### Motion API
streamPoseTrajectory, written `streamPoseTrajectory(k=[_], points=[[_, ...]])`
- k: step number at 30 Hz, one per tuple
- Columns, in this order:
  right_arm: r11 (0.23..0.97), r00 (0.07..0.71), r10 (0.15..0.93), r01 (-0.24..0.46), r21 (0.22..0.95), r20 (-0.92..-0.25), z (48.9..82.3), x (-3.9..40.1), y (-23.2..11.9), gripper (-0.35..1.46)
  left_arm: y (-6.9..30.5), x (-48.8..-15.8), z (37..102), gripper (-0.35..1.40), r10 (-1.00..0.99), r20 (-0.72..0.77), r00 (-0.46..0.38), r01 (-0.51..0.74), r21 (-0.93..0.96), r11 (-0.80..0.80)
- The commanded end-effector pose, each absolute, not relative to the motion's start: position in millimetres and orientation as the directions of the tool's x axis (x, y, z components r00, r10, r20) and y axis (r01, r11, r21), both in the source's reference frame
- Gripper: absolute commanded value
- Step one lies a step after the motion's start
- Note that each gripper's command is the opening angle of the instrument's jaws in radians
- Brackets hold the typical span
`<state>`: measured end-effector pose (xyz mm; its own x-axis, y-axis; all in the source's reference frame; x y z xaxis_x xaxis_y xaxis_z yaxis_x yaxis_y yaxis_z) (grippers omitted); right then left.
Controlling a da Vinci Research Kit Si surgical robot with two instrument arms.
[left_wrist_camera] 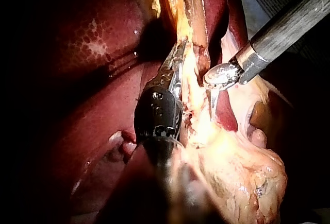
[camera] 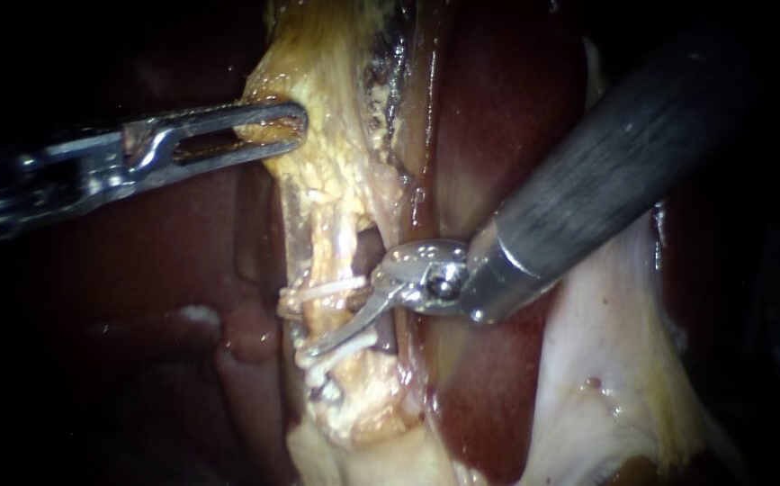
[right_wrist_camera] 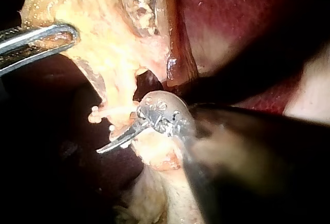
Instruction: Go to the cutting position left tube
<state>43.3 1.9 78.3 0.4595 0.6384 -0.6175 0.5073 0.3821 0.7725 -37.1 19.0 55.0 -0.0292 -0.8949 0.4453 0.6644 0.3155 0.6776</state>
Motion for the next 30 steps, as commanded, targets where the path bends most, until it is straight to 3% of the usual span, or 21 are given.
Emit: streamPoseTrajectory(k=[1,14,30], points=[[0.377,0.463,0.639,0.507,0.775,-0.614,78.4,43.6,1.7,1.27,19.1,-37.1,55.0,-0.35,-0.895,0.445,-0.029,0.664,0.678,0.315],[0.348,0.476,0.693,0.436,0.83,-0.541,79.0,44.8,1.4,1.27,19.1,-37.1,55.1,-0.35,-0.895,0.446,-0.03,0.666,0.676,0.315],[0.343,0.48,0.698,0.428,0.836,-0.532,79.2,44.7,1.3,1.27,19.1,-37.1,55.2,-0.35,-0.895,0.446,-0.03,0.666,0.676,0.315]])
